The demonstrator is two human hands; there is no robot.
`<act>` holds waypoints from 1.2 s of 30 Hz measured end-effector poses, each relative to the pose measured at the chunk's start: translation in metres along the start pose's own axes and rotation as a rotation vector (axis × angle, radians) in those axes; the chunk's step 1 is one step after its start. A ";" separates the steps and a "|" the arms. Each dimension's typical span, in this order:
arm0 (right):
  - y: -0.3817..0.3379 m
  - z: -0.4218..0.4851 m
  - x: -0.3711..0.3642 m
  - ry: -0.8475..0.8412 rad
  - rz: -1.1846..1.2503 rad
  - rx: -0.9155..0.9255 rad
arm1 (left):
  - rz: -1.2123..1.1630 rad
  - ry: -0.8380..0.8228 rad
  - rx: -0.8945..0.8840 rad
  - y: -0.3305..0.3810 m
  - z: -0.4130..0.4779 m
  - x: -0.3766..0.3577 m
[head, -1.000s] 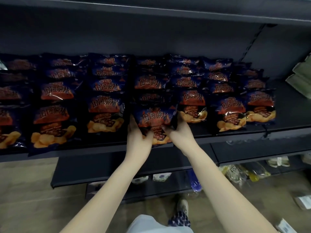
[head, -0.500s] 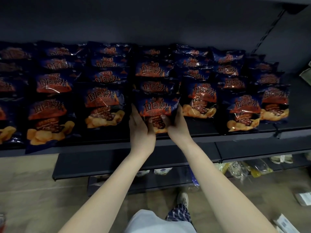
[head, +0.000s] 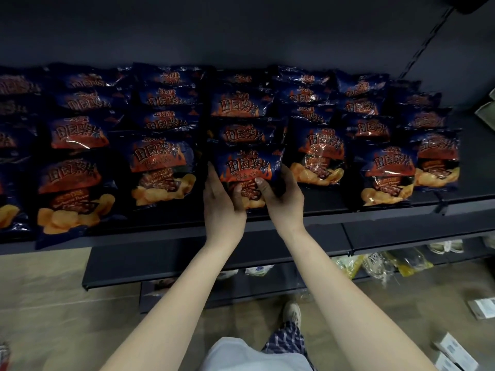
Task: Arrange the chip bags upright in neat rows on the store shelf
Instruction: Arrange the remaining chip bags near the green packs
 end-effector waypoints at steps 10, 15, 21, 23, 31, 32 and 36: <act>0.003 -0.001 0.001 -0.054 0.043 -0.039 | -0.084 0.013 -0.005 0.004 -0.006 0.008; 0.011 -0.007 0.011 -0.072 0.123 -0.077 | -0.134 -0.014 -0.056 0.014 -0.011 0.003; 0.012 -0.002 0.053 0.020 0.101 -0.069 | -0.199 -0.032 -0.116 0.034 -0.019 -0.025; 0.009 0.002 0.078 0.100 0.056 -0.039 | -0.217 -0.044 -0.140 0.046 -0.017 -0.043; 0.023 0.013 0.120 0.254 -0.287 0.169 | -0.200 -0.105 -0.242 0.067 -0.026 -0.113; 0.026 0.011 0.117 0.242 -0.297 0.187 | -0.187 -0.112 -0.247 0.064 -0.027 -0.118; 0.037 0.013 0.107 0.211 -0.294 0.212 | -0.167 -0.128 -0.229 0.057 -0.032 -0.127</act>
Point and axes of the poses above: each hand's wrist, its own z-axis towards the middle knuckle, its own x-axis out of the back of the hand, y = z × x, the point moved 10 cm from there along z, towards the middle knuckle, and after that the axes turned 12 degrees about -z, right-handed, at the moved point
